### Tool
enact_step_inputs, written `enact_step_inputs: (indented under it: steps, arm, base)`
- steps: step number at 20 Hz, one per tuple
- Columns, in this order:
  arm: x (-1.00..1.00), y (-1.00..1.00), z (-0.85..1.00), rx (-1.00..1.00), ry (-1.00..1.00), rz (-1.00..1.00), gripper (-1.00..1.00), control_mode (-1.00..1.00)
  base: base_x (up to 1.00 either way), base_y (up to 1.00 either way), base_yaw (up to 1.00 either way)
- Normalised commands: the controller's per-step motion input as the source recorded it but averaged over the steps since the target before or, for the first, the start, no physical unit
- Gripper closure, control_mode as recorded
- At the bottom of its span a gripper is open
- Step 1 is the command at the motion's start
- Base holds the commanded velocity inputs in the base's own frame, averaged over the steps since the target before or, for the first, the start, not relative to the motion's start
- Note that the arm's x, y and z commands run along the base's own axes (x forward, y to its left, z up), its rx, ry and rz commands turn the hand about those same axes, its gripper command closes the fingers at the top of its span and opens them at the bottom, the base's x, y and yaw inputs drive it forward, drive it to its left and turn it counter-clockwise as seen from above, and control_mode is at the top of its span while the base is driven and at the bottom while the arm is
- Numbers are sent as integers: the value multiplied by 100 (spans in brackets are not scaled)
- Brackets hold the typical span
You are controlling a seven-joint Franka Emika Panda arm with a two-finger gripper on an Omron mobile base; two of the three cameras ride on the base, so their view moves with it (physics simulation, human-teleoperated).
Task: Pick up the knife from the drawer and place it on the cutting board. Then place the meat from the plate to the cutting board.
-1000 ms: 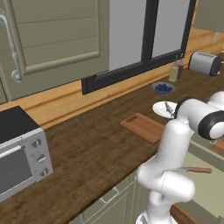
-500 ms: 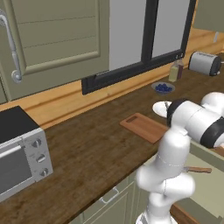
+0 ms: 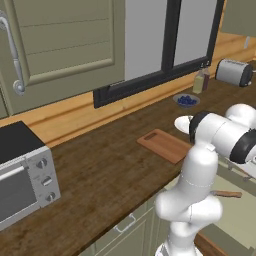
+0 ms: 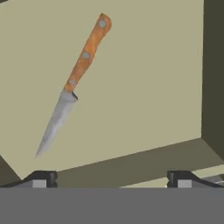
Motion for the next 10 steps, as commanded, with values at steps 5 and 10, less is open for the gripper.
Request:
enact_step_inputs:
  steps: [5,10]
  arm:
    - [15,0,-23,-7,0,-27,-100,-100]
    - [9,0,-25,-16,-1,-23,-100,-100]
  base:
    - [0,0,0]
    - [0,0,0]
